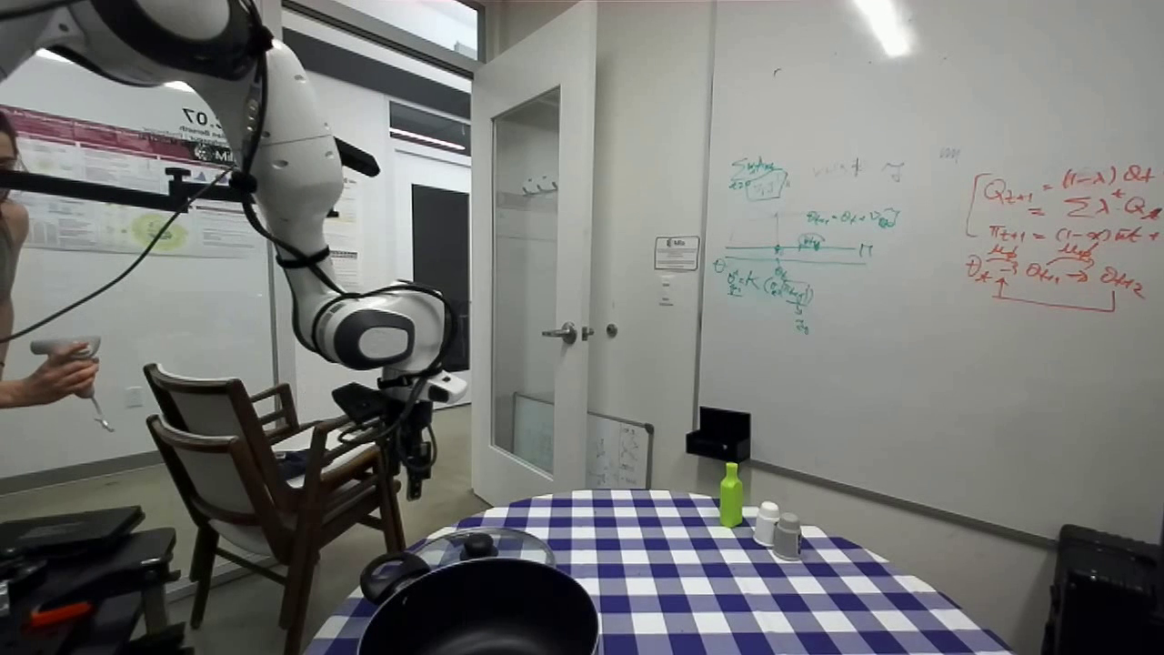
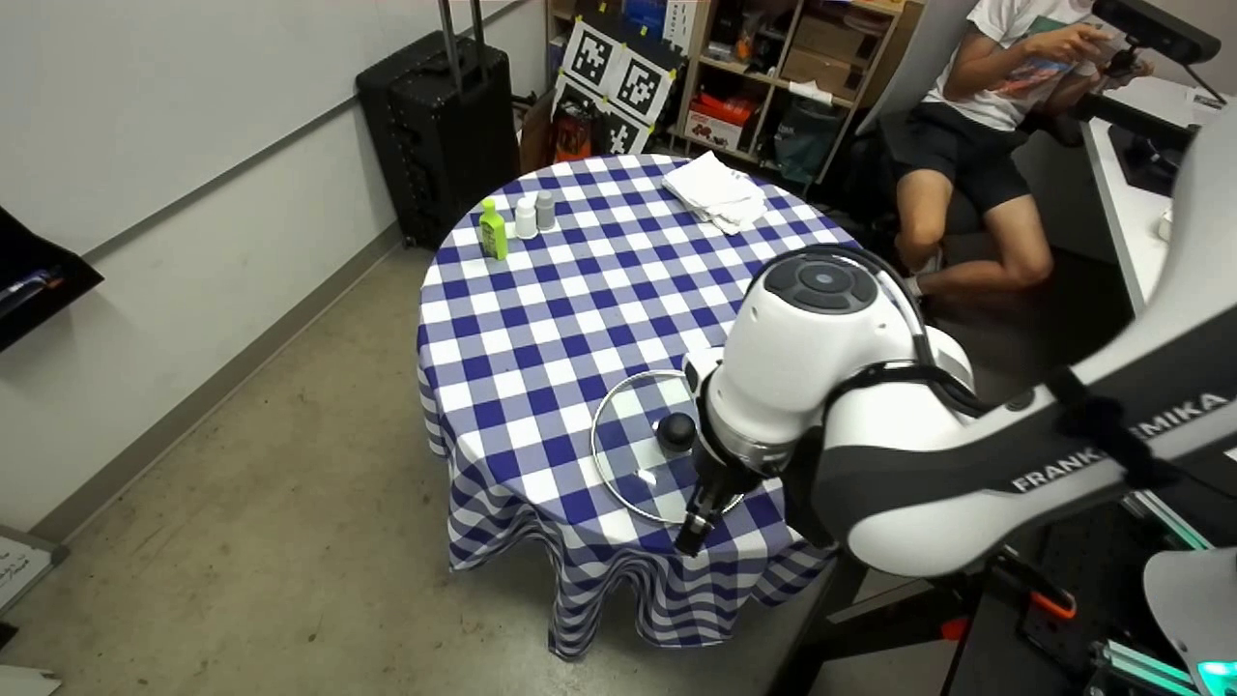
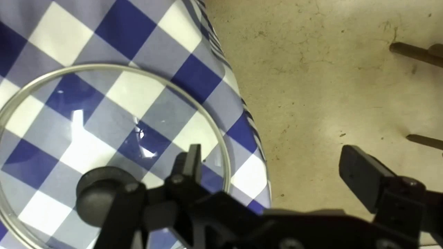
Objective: Put the glass lid on the pot
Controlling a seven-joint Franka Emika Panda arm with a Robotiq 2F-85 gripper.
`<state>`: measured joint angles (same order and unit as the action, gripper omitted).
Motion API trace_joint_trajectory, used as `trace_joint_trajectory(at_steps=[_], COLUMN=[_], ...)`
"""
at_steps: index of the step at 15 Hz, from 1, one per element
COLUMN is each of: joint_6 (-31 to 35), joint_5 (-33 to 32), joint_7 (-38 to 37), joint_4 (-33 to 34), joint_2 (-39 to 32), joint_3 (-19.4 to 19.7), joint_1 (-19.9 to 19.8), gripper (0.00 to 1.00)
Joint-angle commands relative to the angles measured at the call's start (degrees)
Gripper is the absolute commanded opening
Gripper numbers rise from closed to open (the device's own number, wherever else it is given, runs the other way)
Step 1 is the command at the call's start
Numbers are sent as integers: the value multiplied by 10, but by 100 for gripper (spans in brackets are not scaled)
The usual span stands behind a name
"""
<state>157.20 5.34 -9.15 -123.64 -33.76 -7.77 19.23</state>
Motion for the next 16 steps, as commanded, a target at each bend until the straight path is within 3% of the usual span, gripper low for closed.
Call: trace_joint_trajectory(at_steps=[1, 8, 16], joint_6=[-34, -34, -74], joint_5=[-29, -80, -142], joint_7=[-24, -49, -83], joint_4=[114, 203, 213], joint_2=[-76, -133, -162], joint_3=[32, 98, 156], joint_1=[8, 26, 50], gripper=[100, 100, 100])
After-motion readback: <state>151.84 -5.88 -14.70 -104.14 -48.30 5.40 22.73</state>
